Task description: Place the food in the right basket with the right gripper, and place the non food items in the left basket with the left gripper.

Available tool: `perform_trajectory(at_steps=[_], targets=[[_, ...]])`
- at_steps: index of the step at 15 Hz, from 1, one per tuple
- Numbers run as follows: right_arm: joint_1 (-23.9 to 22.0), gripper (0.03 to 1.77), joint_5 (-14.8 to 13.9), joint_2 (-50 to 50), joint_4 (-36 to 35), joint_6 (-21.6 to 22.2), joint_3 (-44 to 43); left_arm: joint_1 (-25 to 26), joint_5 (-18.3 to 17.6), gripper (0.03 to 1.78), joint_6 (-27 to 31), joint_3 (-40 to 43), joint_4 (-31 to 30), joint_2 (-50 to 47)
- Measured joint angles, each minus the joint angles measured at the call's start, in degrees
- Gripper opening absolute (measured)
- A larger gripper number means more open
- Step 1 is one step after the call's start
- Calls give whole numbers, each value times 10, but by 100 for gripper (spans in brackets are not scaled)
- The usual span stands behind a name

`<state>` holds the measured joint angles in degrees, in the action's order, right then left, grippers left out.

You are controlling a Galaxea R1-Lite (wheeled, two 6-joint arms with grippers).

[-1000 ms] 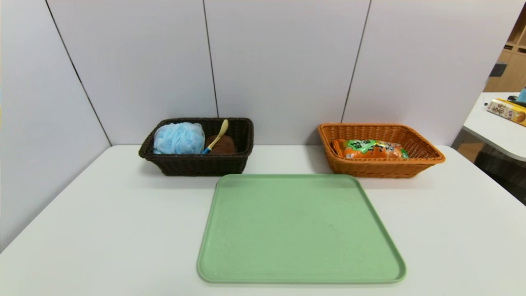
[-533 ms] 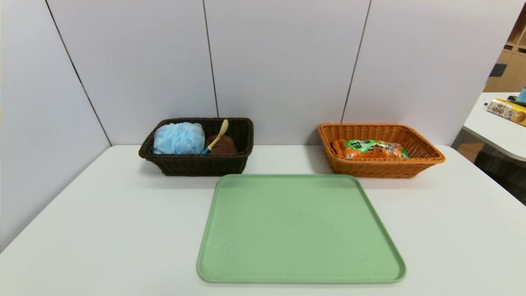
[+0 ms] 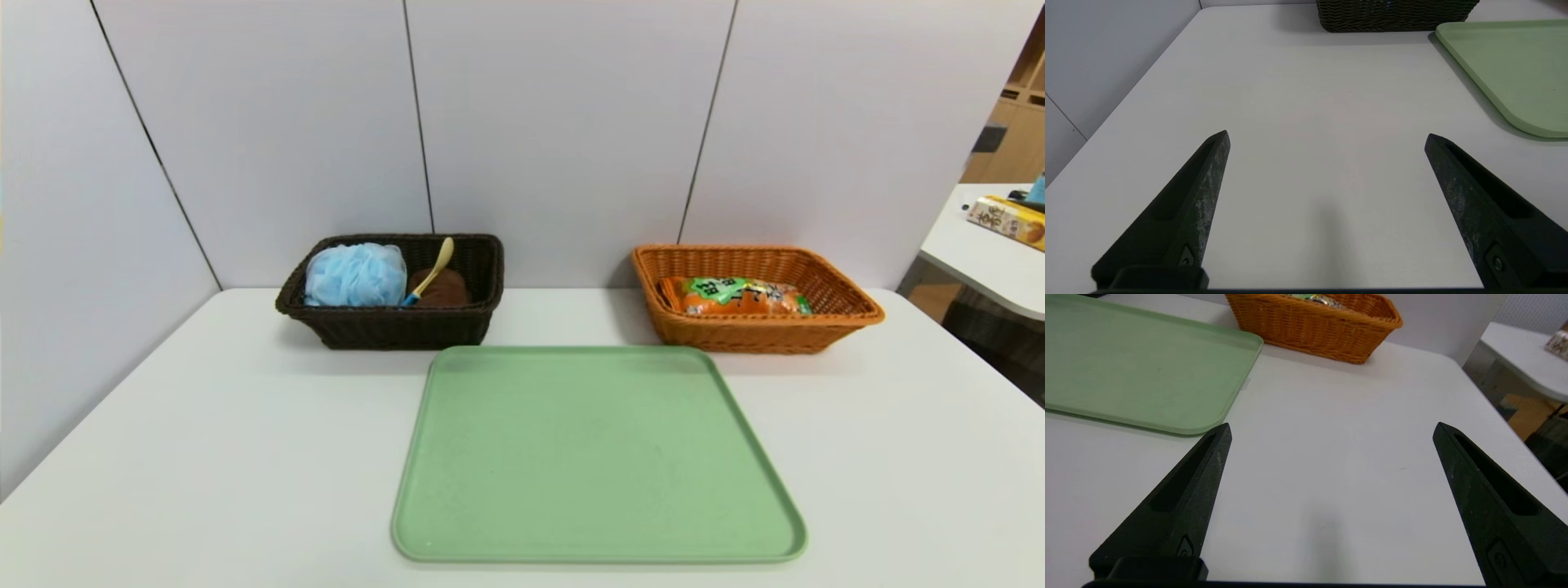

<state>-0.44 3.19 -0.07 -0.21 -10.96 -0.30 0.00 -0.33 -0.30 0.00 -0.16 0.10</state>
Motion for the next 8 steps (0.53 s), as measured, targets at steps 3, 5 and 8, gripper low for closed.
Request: perform_trajectory(at_steps=[3,5,8], targets=[[0,170,-10,0,7,69,3,0,0,169,-3,0,-2,0],[1,170,-29,0,6,107,3,0,0,169,-4,0,-2,0],[1,170,-31,0,6,113,3,0,0,169,-7,0,-3,0]])
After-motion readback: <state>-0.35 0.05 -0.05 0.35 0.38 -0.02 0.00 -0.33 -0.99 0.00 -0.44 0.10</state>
